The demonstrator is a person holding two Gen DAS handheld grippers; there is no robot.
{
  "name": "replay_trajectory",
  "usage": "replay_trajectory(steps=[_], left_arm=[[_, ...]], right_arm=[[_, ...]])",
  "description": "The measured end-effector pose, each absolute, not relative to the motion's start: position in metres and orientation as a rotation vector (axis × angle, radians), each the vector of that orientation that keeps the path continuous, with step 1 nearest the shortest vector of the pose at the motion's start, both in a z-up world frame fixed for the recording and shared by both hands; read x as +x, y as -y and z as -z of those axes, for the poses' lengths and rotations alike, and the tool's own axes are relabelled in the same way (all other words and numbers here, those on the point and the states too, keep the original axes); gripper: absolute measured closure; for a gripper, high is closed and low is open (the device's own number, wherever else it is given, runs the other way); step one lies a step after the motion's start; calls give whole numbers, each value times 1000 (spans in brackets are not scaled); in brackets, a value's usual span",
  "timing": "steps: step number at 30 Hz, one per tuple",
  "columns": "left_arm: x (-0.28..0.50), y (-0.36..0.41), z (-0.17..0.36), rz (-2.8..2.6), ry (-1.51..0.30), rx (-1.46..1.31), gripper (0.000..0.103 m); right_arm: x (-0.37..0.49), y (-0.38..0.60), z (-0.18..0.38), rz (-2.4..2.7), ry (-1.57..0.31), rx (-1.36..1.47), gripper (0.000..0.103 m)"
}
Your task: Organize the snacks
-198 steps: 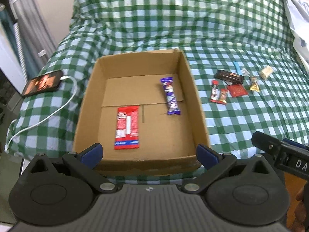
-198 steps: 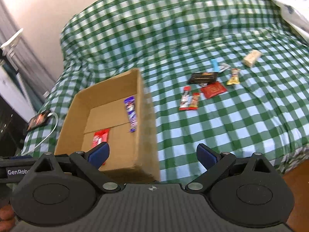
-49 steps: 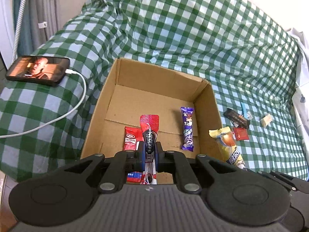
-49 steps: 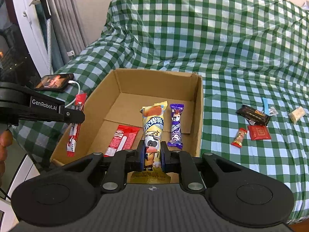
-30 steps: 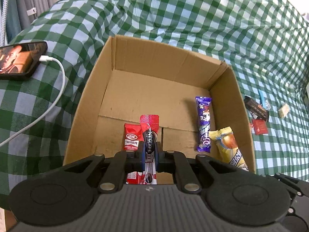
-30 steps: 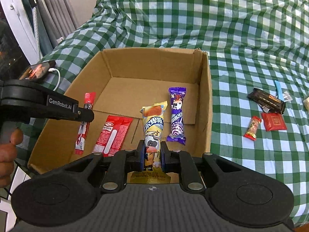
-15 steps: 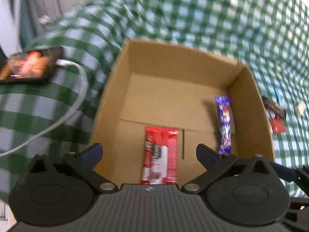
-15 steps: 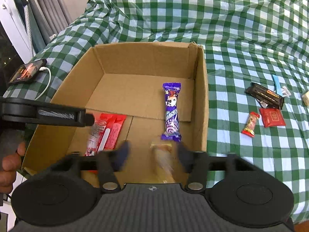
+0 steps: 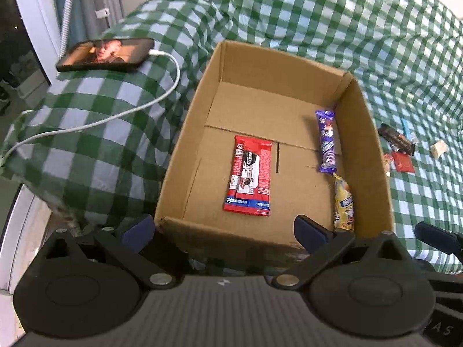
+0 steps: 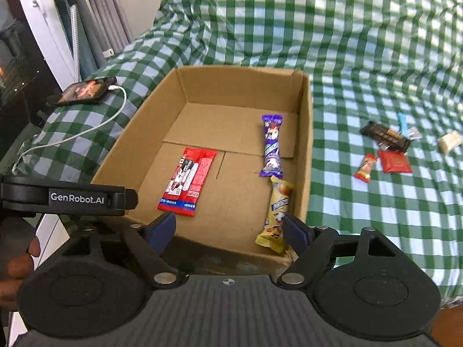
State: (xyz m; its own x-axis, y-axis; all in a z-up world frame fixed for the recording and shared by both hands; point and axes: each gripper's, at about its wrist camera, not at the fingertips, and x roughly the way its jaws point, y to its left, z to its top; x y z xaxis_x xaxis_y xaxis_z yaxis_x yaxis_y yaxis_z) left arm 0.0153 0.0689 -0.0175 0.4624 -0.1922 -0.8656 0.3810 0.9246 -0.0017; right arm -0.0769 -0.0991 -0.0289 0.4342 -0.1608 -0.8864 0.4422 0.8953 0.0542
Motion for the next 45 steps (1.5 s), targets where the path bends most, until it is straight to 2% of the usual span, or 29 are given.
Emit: replay_trajectory(steps=[18, 36, 45], left_arm=[[-59, -79, -36, 418, -866, 213, 0], [-78, -89, -53, 407, -819, 201, 0], [-72, -91, -53, 407, -833, 195, 0]], right_arm=[[-137, 67, -31, 433, -895, 283, 15], [-157, 59, -48, 424, -830, 290, 3], [-158, 64, -45, 449, -839, 314, 2]])
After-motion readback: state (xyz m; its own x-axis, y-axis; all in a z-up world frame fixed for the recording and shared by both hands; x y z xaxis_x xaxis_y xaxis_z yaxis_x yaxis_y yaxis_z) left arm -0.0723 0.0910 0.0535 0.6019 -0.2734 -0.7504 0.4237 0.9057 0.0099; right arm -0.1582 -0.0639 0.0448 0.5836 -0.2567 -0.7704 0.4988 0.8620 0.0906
